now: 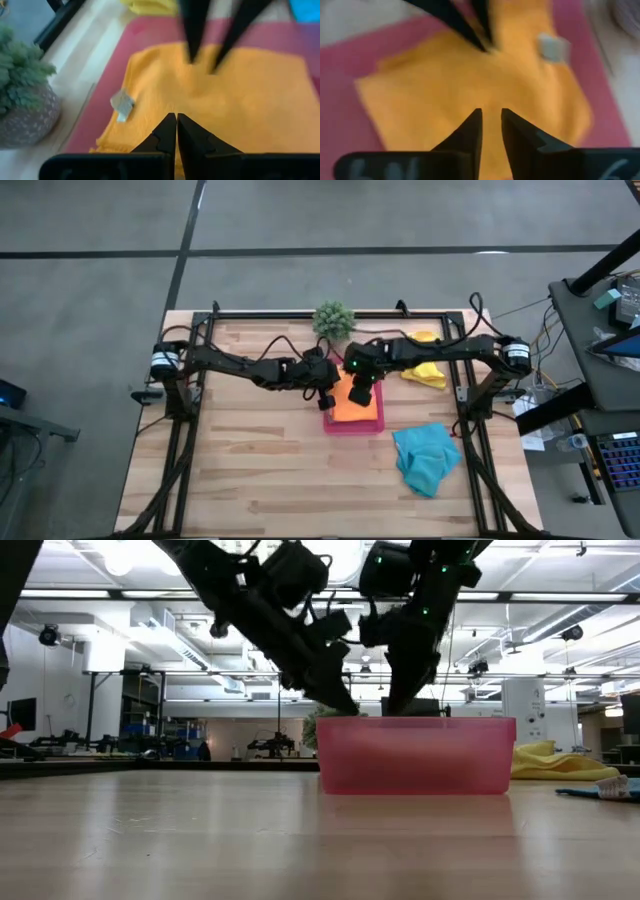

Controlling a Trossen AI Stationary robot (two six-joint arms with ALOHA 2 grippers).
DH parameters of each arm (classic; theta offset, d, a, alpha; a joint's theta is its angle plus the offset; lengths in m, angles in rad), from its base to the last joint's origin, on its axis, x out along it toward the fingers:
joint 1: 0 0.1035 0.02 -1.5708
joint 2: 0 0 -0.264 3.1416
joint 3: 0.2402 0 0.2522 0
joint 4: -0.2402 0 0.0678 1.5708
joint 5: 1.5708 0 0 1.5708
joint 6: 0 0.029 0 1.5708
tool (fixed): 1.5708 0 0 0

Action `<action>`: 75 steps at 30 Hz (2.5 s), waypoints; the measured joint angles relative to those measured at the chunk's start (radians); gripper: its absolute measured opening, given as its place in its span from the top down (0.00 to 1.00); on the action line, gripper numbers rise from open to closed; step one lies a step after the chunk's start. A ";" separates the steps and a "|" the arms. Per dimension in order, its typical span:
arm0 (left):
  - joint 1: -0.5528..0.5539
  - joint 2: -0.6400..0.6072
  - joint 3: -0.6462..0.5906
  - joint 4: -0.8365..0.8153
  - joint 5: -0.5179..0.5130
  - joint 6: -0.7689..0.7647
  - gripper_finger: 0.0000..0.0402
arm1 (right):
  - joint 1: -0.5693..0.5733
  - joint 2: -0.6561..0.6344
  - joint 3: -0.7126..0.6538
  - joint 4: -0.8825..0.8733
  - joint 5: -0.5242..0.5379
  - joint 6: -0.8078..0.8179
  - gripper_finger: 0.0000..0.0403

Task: Fold microfiber towels
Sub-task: Put the orange towel into the red bin

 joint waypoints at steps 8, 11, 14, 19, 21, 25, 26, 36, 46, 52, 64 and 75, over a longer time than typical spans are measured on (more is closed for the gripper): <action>0.016 0.026 0.000 -0.004 0.000 0.001 1.00 | 0.129 0.020 -0.119 0.319 -0.001 -0.004 0.97; 0.019 0.026 0.000 -0.003 0.000 0.001 1.00 | 0.149 0.025 -0.177 0.453 -0.001 0.025 0.98; 0.021 0.027 0.000 -0.004 0.000 0.001 1.00 | 0.158 0.035 -0.225 0.540 -0.002 0.040 0.98; 0.023 0.027 -0.002 -0.005 0.000 0.001 1.00 | 0.160 0.062 -0.284 0.650 -0.007 0.046 0.98; 0.027 0.027 -0.004 -0.004 0.001 0.001 1.00 | 0.161 0.085 -0.291 0.643 -0.021 0.038 0.98; 0.038 0.028 -0.012 -0.005 0.001 0.001 1.00 | 0.162 0.131 -0.281 0.637 -0.080 0.011 0.98; 0.040 0.028 -0.013 -0.006 0.001 0.001 1.00 | 0.162 0.138 -0.274 0.639 -0.080 0.011 0.98; 0.055 0.019 -0.012 -0.009 -0.043 0.054 1.00 | 0.162 0.142 -0.231 0.584 -0.079 0.007 0.98; 0.051 -0.106 -0.013 -0.059 -0.052 0.108 1.00 | 0.162 0.067 -0.140 0.375 -0.017 -0.045 0.98; 0.027 -0.140 -0.019 -0.122 -0.030 0.104 1.00 | 0.159 -0.011 -0.121 0.230 0.084 -0.075 0.98; -0.003 -0.059 -0.027 -0.038 0.156 0.075 1.00 | 0.076 -0.135 -0.236 0.250 0.211 -0.059 0.98; -0.002 0.028 -0.024 0.006 0.156 0.048 1.00 | -0.006 -0.028 -0.282 0.335 0.204 -0.068 0.98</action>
